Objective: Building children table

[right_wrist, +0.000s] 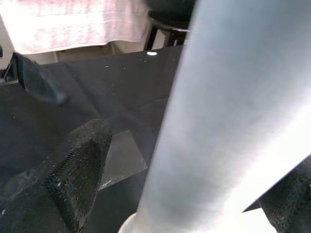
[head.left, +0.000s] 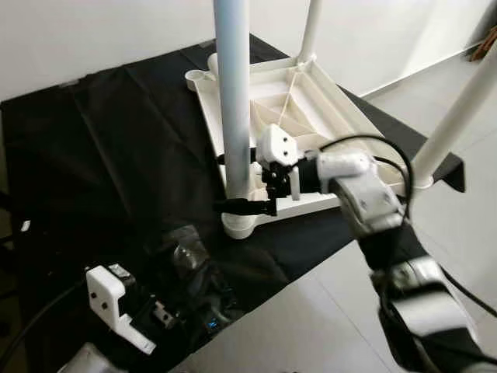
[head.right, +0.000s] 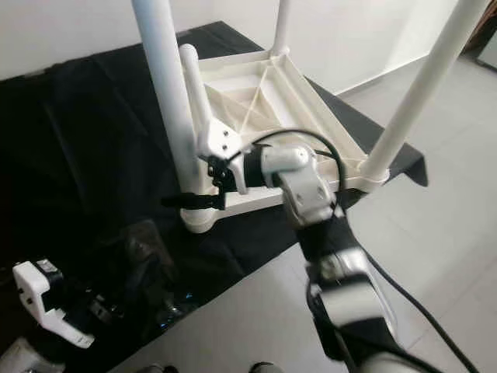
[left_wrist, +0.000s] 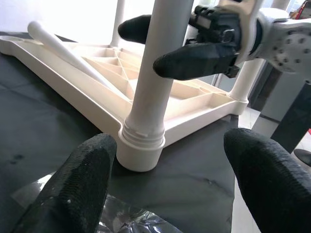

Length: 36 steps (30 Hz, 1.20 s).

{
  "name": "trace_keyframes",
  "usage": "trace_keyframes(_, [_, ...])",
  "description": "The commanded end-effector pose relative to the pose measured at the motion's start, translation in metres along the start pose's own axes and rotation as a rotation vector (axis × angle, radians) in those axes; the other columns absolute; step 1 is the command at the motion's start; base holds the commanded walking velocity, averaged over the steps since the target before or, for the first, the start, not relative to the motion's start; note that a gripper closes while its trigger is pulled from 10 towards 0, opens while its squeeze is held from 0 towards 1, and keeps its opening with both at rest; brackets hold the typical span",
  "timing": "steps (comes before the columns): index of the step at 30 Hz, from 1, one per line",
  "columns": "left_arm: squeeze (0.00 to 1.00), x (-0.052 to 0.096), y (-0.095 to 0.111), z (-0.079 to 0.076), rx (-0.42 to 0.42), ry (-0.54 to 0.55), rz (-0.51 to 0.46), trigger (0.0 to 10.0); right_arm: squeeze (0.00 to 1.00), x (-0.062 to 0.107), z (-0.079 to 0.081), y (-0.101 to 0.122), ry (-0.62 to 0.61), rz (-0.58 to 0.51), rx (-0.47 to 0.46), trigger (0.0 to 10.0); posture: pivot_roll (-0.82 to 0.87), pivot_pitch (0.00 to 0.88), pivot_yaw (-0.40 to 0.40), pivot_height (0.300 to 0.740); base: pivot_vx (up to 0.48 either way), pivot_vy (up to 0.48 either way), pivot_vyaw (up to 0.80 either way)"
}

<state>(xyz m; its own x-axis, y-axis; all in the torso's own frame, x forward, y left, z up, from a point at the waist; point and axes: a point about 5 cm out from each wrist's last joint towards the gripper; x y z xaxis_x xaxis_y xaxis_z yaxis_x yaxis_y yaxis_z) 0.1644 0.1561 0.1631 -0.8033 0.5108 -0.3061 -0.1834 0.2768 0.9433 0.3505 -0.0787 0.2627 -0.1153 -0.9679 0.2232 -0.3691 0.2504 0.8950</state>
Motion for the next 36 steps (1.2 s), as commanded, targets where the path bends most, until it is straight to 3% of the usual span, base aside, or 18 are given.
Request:
trace_keyframes(1, [0.0,0.002,-0.001,-0.002,0.0,-0.003,0.025,10.0,0.0,0.001,-0.001,-0.001,0.019,-0.023,-0.007,10.0,0.11,0.235,-0.005,0.74,0.0,0.0,0.0])
trace_keyframes(3, [0.0,0.003,-0.001,-0.002,0.0,-0.003,0.026,10.0,0.0,0.002,-0.004,-0.001,0.028,-0.027,-0.012,10.0,0.11,0.235,-0.005,0.74,0.0,0.0,0.0])
trace_keyframes(4, [0.0,0.003,-0.001,-0.002,-0.001,-0.002,0.027,10.0,0.0,0.002,-0.005,-0.001,0.04,-0.038,-0.016,3.6,0.1,0.244,-0.009,0.74,0.0,0.0,0.0])
trace_keyframes(5, [0.0,0.003,0.0,-0.003,-0.001,-0.001,0.027,10.0,0.0,0.002,-0.007,-0.002,0.051,-0.049,-0.026,0.0,0.09,0.247,-0.011,0.74,0.0,0.0,0.0])
trace_keyframes(15, [0.0,0.003,0.0,-0.003,-0.001,-0.002,0.032,10.0,0.0,0.0,-0.006,-0.008,0.089,-0.07,-0.038,0.0,0.09,0.246,-0.001,0.74,0.0,0.0,0.0])
trace_keyframes(18, [0.0,0.003,-0.001,-0.003,-0.001,0.0,0.032,10.0,0.0,0.0,-0.008,-0.014,-0.002,-0.065,-0.049,0.0,0.08,0.243,-0.001,0.74,0.0,0.0,0.0])
trace_keyframes(19, [0.0,0.003,-0.001,-0.003,-0.001,0.001,0.032,10.0,0.0,-0.001,-0.009,-0.02,-0.096,-0.058,-0.067,0.0,0.08,0.243,-0.001,0.74,0.0,0.0,0.0])
trace_keyframes(22, [0.0,0.003,-0.001,-0.003,-0.001,0.001,0.032,10.0,0.0,-0.001,-0.009,-0.02,-0.096,-0.058,-0.067,0.0,0.08,0.243,-0.001,0.74,0.0,0.0,0.0])
trace_keyframes(23, [0.0,0.003,-0.001,-0.003,0.0,0.002,0.031,10.0,0.0,-0.005,-0.006,-0.028,-0.207,-0.043,-0.111,0.0,0.08,0.242,-0.005,0.74,0.0,0.0,0.0])
trace_keyframes(24, [0.0,0.003,-0.001,-0.002,0.001,0.003,0.03,10.0,0.0,-0.02,0.003,-0.04,-0.515,-0.01,-0.204,0.0,0.07,0.244,-0.006,0.74,0.0,0.0,0.0])
trace_keyframes(25, [0.0,0.003,-0.001,-0.002,0.001,0.003,0.03,10.0,0.0,-0.02,0.003,-0.04,-0.515,-0.01,-0.204,0.0,0.07,0.244,-0.006,0.74,0.0,0.0,0.0])
trace_keyframes(26, [0.0,0.003,0.0,-0.001,0.001,0.004,0.03,10.0,0.0,-0.026,0.016,-0.049,-0.762,0.028,-0.324,0.0,0.07,0.247,-0.001,0.74,0.0,0.0,0.0])
trace_keyframes(27, [0.0,0.002,0.0,0.0,0.0,0.003,0.03,10.0,0.0,-0.039,0.042,-0.049,-0.871,0.058,-0.381,0.0,0.07,0.243,0.006,0.74,0.0,0.0,0.0])
trace_keyframes(28, [0.0,0.002,0.0,0.0,0.0,0.003,0.03,10.0,0.0,-0.039,0.042,-0.049,-0.871,0.058,-0.381,0.0,0.07,0.243,0.006,0.74,0.0,0.0,0.0])
trace_keyframes(29, [0.0,0.002,0.0,0.001,-0.001,0.001,0.031,10.0,0.0,-0.047,0.059,-0.043,-0.918,0.055,-0.411,0.0,0.07,0.243,0.006,0.74,0.0,0.0,0.0])
trace_keyframes(31, [0.0,0.002,0.0,0.001,-0.001,0.001,0.031,10.0,0.0,-0.047,0.059,-0.043,-0.918,0.055,-0.411,0.0,0.07,0.243,0.006,0.74,0.0,0.0,0.0])
trace_keyframes(33, [0.0,0.0,-0.002,0.004,-0.006,-0.004,0.036,10.0,0.0,-0.074,0.078,-0.03,-0.826,0.002,-0.404,0.0,0.08,0.219,0.016,0.74,0.0,0.0,0.0])
trace_keyframes(36, [0.0,0.0,-0.003,0.005,-0.009,-0.005,0.038,10.0,0.0,-0.081,0.076,-0.027,-0.791,-0.02,-0.387,0.0,0.08,0.214,0.015,0.74,0.0,0.0,0.0])
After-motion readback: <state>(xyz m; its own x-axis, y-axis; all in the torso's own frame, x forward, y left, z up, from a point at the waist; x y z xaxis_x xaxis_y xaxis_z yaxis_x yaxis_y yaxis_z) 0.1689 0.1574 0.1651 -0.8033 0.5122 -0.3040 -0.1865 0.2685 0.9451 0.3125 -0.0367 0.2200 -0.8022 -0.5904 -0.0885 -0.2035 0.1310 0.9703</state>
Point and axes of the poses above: a point about 5 cm out from each wrist's last joint towards the gripper, its own x axis pointing back from the gripper into the wrist, its own y axis along the axis of the wrist's last joint, z = x × y, and after that the axes turned 1 degree about x, right-handed
